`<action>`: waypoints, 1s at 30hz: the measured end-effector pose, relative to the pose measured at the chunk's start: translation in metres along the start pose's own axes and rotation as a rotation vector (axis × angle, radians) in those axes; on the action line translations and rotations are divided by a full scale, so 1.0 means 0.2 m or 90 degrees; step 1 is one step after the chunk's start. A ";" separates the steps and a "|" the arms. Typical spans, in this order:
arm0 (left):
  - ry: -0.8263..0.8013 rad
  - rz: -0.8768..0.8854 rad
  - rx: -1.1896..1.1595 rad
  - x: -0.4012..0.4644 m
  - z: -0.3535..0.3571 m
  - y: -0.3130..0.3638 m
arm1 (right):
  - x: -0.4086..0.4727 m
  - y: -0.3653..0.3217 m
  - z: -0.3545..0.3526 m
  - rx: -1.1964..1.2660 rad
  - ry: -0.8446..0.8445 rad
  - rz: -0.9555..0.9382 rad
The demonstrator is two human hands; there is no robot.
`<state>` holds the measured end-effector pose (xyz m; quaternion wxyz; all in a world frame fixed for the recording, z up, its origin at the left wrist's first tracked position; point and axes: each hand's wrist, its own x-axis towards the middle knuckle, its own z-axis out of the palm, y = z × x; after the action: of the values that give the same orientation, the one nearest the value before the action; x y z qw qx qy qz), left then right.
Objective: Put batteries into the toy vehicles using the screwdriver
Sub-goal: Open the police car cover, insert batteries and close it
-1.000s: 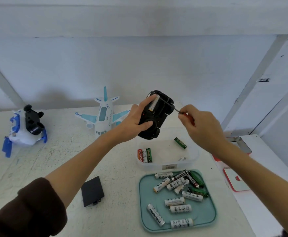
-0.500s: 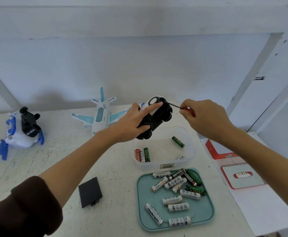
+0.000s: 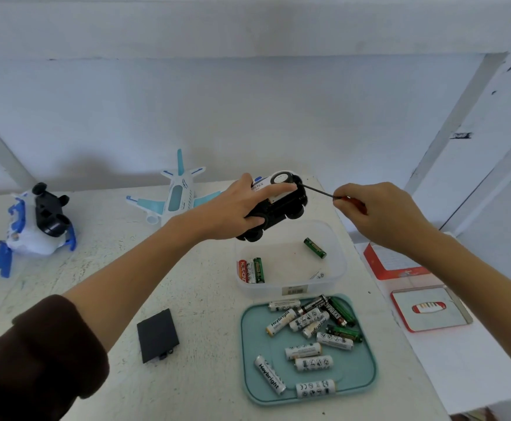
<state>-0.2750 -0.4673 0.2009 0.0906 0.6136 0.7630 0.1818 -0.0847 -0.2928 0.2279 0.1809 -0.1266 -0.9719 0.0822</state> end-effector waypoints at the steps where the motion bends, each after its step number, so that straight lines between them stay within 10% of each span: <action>1: -0.001 -0.003 -0.003 0.00 0.00 0.00 | -0.01 0.01 0.00 -0.005 -0.003 0.001; 16: 0.012 -0.047 -0.110 0.00 -0.02 -0.01 | -0.10 0.07 0.02 -0.034 -0.148 0.032; 30: 0.277 -0.155 -0.436 -0.55 0.00 -0.15 | 0.03 -0.39 0.21 0.121 -0.238 -0.206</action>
<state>-0.2763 -0.5790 0.1812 0.1465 0.4008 0.7268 0.5382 -0.1221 -0.3705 0.2062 0.0204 0.0651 -0.9839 0.1649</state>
